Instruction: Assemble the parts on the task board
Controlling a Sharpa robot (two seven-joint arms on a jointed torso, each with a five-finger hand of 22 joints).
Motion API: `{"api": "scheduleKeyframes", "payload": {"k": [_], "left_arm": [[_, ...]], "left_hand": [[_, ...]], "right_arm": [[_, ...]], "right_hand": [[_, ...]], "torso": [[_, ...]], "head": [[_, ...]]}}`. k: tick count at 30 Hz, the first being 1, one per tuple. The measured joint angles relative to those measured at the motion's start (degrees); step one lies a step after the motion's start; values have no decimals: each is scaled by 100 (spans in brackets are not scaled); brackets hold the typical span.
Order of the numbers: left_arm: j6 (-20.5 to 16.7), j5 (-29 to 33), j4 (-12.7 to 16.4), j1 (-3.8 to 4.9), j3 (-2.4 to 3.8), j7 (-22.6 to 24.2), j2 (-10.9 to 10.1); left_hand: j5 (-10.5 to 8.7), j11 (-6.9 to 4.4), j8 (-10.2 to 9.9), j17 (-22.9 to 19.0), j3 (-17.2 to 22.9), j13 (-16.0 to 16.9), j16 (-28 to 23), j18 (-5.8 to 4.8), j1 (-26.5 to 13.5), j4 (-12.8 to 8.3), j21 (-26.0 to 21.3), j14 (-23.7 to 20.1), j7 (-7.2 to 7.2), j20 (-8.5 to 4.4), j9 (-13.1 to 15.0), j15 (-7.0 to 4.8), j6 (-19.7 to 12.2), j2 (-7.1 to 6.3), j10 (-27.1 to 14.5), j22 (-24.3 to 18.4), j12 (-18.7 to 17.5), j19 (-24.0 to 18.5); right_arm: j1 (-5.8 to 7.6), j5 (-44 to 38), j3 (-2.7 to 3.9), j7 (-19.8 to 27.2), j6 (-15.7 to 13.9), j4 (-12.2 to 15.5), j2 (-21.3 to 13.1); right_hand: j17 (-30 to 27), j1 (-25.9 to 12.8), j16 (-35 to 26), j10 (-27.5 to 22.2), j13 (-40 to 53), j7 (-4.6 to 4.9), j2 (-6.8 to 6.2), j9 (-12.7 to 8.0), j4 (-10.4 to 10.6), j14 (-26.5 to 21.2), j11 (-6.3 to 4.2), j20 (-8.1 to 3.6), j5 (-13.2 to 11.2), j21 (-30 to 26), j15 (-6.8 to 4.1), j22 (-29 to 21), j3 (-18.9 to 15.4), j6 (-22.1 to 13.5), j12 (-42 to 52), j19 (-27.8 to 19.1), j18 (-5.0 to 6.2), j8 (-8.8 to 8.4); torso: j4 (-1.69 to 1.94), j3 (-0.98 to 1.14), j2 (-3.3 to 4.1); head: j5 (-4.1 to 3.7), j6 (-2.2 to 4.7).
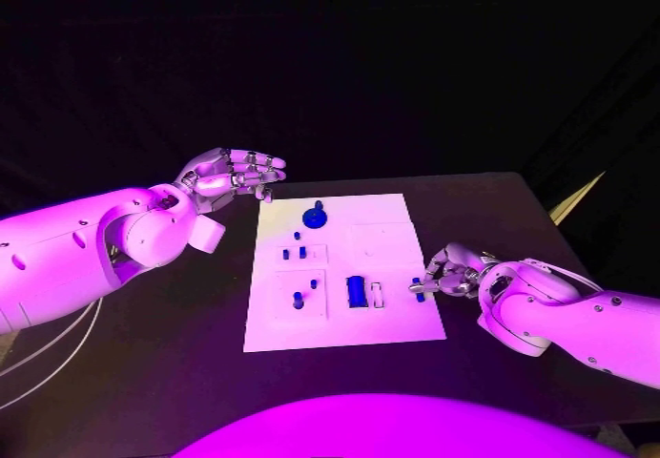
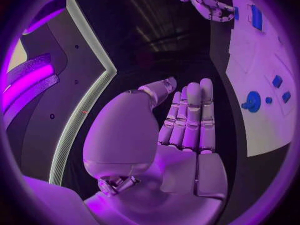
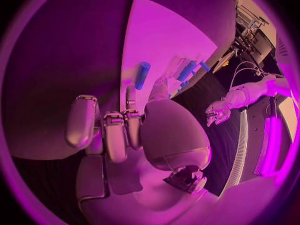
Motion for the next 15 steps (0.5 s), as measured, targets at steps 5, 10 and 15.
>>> {"api": "scheduleKeyframes", "payload": {"k": [5,10,15], "left_arm": [[1,0,2,0,0,-1,-6],[1,0,2,0,0,-2,-13],[3,0,3,0,0,-2,-14]], "left_hand": [[0,0,0,0,0,0,0,0,0,0,0,0,0,0,0,0,0,0,0,0,0,0],[0,0,0,0,0,0,0,0,0,0,0,0,0,0,0,0,0,0,0,0,0,0],[0,0,0,0,0,0,0,0,0,0,0,0,0,0,0,0,0,0,0,0,0,0]], "right_arm": [[-37,24,-3,-23,93,-64,80],[-40,17,16,-53,190,-111,133],[-44,-74,34,-116,276,-172,207]], "right_hand": [[0,81,0,0,-1,-2,-74,44,38,0,0,0,0,0,0,0,43,3,-1,0,0,-52],[0,246,0,0,44,-71,-127,251,-55,0,-1,-1,0,0,0,0,197,73,0,0,1,-50],[0,529,0,-1,165,-72,-214,459,-73,0,-1,-1,0,0,0,0,436,154,26,0,0,-3]], "torso": [[-2,-1,0],[-4,1,0],[-6,4,0]], "head": [[16,0],[27,0],[27,0]]}}
